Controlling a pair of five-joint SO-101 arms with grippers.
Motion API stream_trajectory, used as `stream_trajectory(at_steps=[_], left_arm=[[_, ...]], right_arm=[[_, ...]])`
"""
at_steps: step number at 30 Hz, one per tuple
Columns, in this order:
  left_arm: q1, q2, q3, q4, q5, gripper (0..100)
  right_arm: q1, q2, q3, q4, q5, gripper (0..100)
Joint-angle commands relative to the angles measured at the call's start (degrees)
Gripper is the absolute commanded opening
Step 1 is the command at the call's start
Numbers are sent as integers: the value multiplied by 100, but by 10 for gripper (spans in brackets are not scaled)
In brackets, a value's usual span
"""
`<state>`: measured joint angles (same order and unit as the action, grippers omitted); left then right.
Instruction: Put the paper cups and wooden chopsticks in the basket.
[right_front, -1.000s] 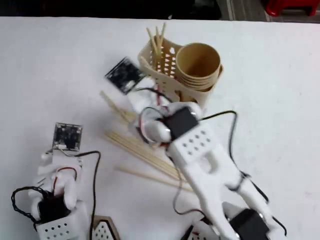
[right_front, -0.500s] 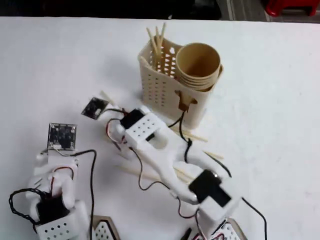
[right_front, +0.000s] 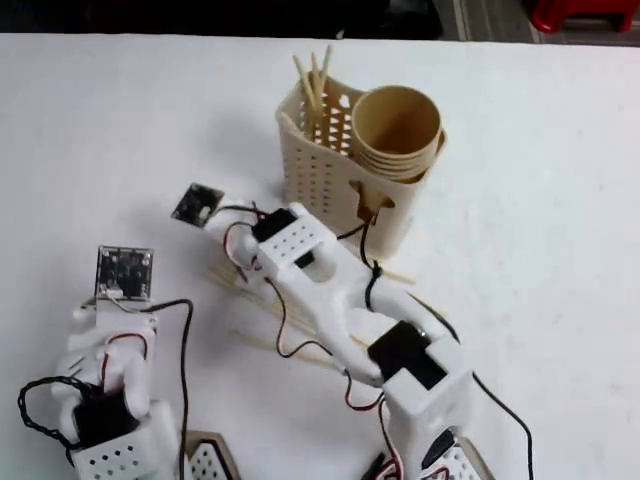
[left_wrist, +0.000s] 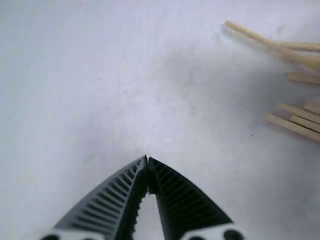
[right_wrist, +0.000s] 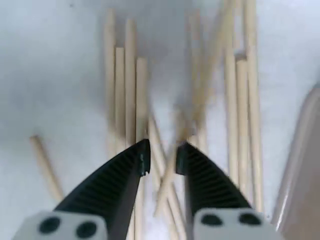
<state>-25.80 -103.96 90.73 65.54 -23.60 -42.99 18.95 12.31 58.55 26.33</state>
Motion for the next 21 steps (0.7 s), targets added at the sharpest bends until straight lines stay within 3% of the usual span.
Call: stream_trajectory(at_steps=[1, 10, 16, 21], left_arm=[[-40, -57, -220, -105, -35, 24], [-40, -57, -220, -105, -35, 24], [-40, -57, -220, -97, -35, 24], [-40, -57, -220, -97, -35, 24]], right_arm=[[13, 66, 35, 127, 123, 43], [-22, -664, -97, 892, 79, 134], [-251, -1341, 536, 813, 88, 137], [-330, -1455, 1046, 163, 114, 137]])
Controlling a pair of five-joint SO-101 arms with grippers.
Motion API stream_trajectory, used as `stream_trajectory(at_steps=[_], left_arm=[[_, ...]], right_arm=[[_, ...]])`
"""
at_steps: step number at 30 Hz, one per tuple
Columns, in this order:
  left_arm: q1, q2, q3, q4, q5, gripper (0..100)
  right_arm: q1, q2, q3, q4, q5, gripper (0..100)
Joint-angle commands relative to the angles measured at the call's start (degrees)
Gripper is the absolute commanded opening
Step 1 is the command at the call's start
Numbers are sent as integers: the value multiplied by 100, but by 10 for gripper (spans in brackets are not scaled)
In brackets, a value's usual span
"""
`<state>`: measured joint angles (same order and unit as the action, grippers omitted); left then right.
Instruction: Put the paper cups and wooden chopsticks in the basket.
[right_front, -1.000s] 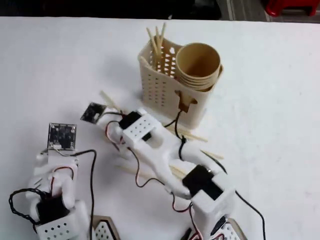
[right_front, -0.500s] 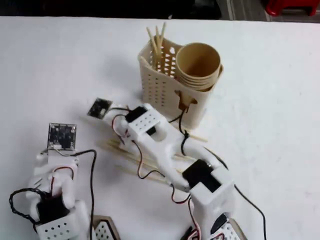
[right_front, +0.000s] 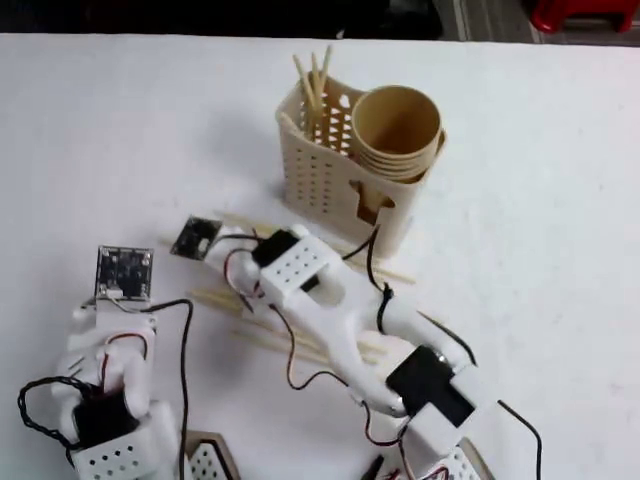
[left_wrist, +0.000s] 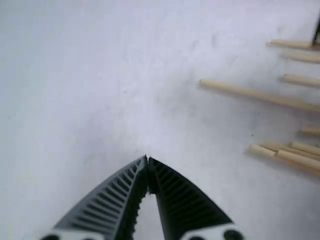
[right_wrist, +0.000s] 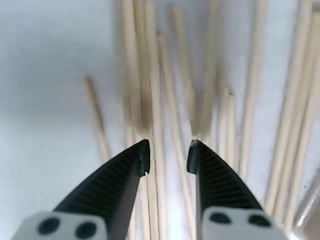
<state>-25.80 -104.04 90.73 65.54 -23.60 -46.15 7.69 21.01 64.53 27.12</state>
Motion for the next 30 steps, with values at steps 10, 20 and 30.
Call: stream_trajectory(at_steps=[10, 20, 30], left_arm=[[-40, -48, -211, -97, -35, 24], [-31, -48, -132, -141, -35, 24], [-31, -48, -132, -141, -35, 24]], right_arm=[[488, -321, 246, -884, 44, 209], [479, 611, -185, -963, 334, 181], [629, 1068, -659, -681, 448, 66]])
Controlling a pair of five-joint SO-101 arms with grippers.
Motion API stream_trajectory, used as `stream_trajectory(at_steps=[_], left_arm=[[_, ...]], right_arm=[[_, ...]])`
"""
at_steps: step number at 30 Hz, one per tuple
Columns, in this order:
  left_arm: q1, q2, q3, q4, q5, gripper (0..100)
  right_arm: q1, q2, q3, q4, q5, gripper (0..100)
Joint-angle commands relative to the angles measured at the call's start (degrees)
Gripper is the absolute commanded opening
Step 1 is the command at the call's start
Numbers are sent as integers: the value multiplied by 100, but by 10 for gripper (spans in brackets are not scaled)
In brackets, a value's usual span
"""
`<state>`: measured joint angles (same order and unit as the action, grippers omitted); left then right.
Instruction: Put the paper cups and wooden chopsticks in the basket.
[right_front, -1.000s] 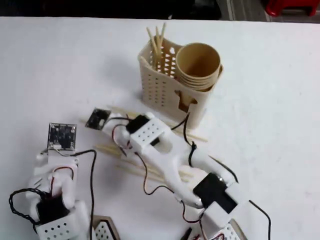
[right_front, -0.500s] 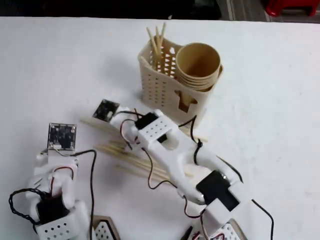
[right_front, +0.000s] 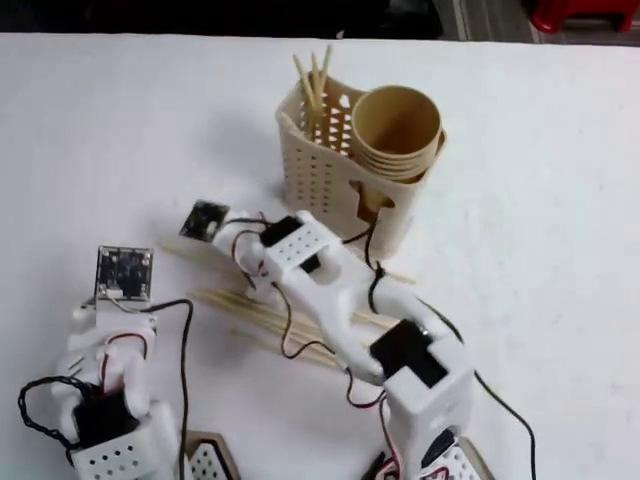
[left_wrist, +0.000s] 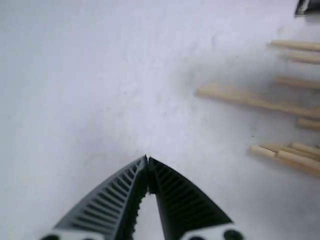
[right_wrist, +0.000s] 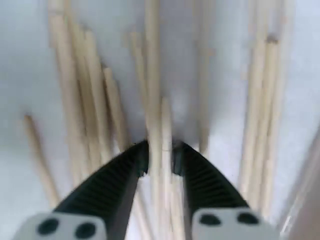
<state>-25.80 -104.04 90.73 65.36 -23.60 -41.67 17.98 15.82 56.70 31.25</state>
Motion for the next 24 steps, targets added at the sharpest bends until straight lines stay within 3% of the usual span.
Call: stream_trajectory(at_steps=[1, 16, 24], left_arm=[[-31, -48, -132, -123, -35, 24], [-31, -48, -132, -123, -35, 24], [-31, -48, -132, -123, -35, 24]], right_arm=[[207, 40, -141, 101, 35, 67], [259, 119, -273, 356, 44, 18], [268, -989, -413, 831, 0, 19]])
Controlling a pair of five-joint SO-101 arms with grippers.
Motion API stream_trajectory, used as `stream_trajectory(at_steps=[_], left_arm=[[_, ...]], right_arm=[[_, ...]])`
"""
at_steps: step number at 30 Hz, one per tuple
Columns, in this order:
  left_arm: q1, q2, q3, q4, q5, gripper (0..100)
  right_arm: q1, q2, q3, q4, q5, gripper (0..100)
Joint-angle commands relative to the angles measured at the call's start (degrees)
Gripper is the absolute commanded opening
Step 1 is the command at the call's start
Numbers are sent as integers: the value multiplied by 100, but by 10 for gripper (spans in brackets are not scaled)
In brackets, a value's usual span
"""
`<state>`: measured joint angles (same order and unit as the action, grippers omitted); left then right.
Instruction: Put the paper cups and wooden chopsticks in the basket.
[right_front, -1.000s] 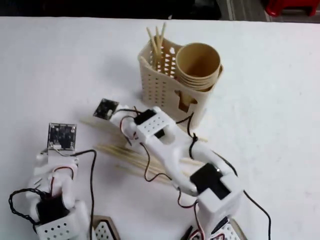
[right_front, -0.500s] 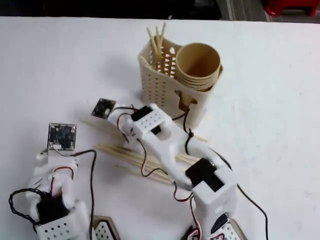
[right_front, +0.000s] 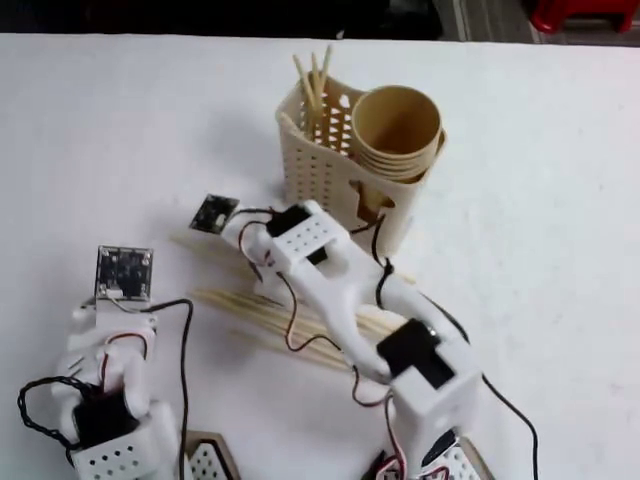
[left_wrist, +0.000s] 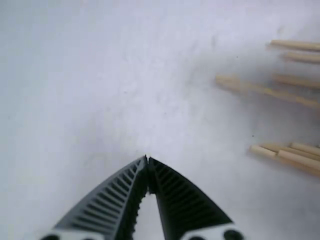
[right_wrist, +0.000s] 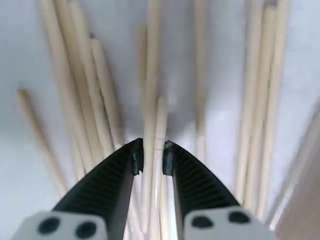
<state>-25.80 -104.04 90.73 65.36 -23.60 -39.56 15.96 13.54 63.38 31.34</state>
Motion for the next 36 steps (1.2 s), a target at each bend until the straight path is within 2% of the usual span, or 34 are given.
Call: stream_trajectory(at_steps=[1, 14, 27, 36], left_arm=[[-31, -48, -132, -123, -35, 24], [-31, -48, -132, -123, -35, 24], [-31, -48, -132, -123, -35, 24], [-31, -48, -132, -123, -35, 24]], right_arm=[[57, -919, -176, 171, -9, 19], [57, -2659, -352, 400, -325, 19], [532, -3213, -2884, 347, -1785, 19], [884, -3266, -3569, -1051, -1820, 19]])
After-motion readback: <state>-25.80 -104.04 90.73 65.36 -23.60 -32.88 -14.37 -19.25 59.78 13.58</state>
